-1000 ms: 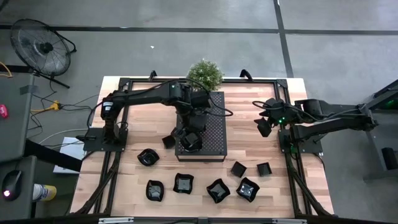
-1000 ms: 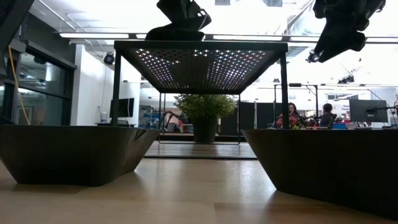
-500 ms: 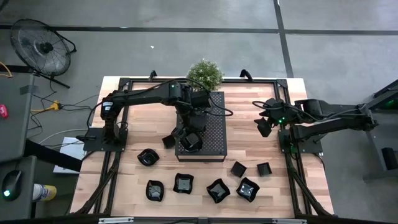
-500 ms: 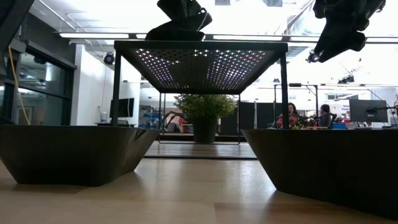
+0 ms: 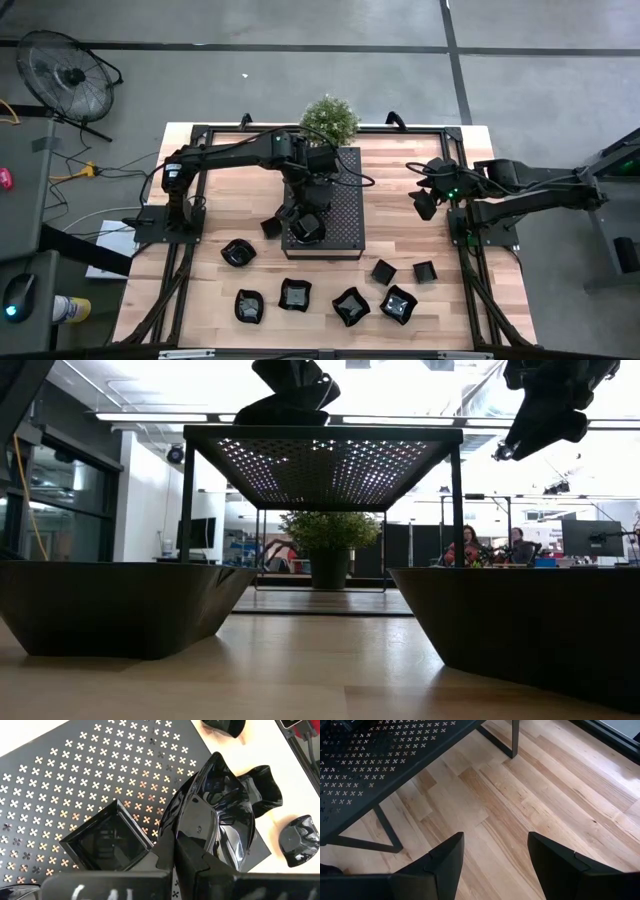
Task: Pick & Place Mini shaped plates
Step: Stack the leaf-shaped plate on top of the leaf-shaped plates on the shelf
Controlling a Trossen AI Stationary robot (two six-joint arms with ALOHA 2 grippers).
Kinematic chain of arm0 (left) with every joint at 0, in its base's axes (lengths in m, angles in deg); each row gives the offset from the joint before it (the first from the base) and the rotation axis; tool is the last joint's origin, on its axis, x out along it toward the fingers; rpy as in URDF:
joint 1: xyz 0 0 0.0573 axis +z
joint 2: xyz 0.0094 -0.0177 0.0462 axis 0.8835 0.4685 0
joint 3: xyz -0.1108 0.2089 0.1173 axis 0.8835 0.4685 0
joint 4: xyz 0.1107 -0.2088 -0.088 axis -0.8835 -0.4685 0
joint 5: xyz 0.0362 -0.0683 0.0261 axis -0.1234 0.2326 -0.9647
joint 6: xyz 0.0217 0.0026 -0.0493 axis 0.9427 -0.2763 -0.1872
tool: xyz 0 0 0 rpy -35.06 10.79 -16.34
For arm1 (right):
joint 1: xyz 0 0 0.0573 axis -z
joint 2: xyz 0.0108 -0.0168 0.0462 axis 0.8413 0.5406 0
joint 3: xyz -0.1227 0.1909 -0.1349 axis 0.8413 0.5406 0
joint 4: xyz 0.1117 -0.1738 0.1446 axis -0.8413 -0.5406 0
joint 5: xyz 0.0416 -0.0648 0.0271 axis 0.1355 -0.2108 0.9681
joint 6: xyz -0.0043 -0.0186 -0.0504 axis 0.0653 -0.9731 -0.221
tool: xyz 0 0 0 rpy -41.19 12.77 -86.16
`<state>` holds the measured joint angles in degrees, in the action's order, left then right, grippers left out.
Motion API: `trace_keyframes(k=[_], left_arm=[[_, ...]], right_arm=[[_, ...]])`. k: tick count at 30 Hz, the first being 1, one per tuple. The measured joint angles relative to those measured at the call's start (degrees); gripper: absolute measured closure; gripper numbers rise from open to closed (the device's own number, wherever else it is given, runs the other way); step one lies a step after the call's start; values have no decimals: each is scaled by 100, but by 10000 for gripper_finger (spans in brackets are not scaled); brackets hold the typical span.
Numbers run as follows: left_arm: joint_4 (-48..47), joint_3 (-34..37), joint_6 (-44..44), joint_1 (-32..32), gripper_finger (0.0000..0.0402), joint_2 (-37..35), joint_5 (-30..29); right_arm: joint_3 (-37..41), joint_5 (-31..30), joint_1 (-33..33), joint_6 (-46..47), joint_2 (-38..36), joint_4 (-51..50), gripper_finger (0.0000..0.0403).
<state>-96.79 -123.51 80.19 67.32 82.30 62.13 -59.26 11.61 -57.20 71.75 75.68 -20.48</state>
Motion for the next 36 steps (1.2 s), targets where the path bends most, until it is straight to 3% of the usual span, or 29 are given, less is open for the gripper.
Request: trace_keyframes(k=[30,36], left_arm=[[-97,9,343,-118,401,189,18],[-25,9,406,-199,401,263,-200]], right_arm=[[-2,20,0,20,0,38,188],[-2,20,0,104,4,37,188]])
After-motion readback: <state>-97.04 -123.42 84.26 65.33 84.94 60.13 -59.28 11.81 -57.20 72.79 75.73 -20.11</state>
